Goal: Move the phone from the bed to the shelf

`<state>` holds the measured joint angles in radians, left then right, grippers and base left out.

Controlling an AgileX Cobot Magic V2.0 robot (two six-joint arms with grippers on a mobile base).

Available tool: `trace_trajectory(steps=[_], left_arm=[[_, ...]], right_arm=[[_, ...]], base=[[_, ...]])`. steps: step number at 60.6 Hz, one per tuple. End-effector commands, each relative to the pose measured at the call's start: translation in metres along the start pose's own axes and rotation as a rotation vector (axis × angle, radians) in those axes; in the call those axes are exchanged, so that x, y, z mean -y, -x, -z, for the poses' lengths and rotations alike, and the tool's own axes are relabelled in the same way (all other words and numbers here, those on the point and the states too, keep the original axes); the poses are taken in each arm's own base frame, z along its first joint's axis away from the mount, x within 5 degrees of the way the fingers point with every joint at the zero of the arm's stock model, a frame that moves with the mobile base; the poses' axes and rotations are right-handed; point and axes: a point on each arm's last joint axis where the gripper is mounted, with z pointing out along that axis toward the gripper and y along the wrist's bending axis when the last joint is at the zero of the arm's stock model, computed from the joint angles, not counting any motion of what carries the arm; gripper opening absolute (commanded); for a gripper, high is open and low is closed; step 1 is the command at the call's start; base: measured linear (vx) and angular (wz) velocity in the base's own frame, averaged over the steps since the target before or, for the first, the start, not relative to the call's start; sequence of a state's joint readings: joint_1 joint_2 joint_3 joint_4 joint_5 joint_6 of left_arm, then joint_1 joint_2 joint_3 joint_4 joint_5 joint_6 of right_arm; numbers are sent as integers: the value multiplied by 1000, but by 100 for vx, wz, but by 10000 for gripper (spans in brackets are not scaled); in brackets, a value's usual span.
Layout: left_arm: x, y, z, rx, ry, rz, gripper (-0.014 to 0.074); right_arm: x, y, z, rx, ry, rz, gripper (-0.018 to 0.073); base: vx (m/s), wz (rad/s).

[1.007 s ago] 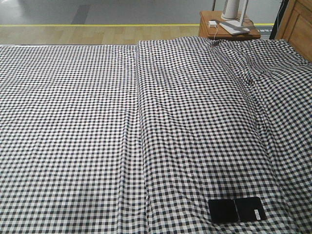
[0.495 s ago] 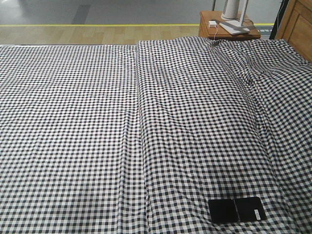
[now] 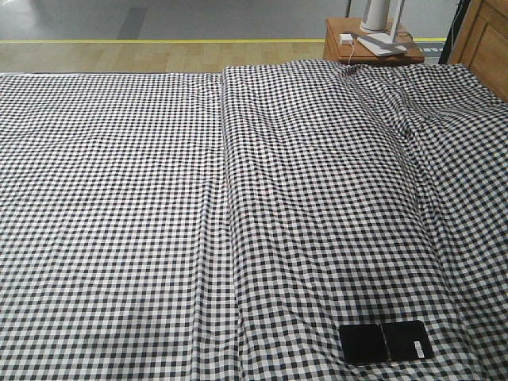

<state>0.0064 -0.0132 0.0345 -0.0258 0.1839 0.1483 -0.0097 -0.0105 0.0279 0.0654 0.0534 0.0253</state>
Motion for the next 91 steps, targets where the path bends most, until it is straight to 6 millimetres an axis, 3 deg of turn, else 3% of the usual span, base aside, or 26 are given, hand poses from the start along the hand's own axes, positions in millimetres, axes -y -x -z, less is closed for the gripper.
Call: trace_trajectory(steps=[1,16,37,48,58,66,78,86,91], left_arm=[[-2,14,3,107,7,14,1],[-2,14,3,107,7,14,1],[-2,14,3,107,7,14,1],[-2,14,3,107,7,14,1],[-2,14,3,107,7,14,1],[-2,14,3,107,7,14,1],[-2,14,3,107,7,14,1],[-2,14,3,107,7,14,1],[-2,14,3,107,7,14,1]], right_arm=[[0,10,2,125,0,16,-10],[-3,52,11,399,1,68,-8],[-13,154,42,626,-2,125,-6],[-17,200,26,523,6,111,-6],[-21,233,-10,348,10,105,-3],[-21,238,-41,253,8,115,4],[-19,214,-85,36,5,113,78],[-18,196,-104,-111,5,113,196],[-18,190,-112,-163,5,110,320]], base=[[0,0],[0,0],[0,0],[0,0],[0,0],[0,0],[0,0],[0,0],[0,0]])
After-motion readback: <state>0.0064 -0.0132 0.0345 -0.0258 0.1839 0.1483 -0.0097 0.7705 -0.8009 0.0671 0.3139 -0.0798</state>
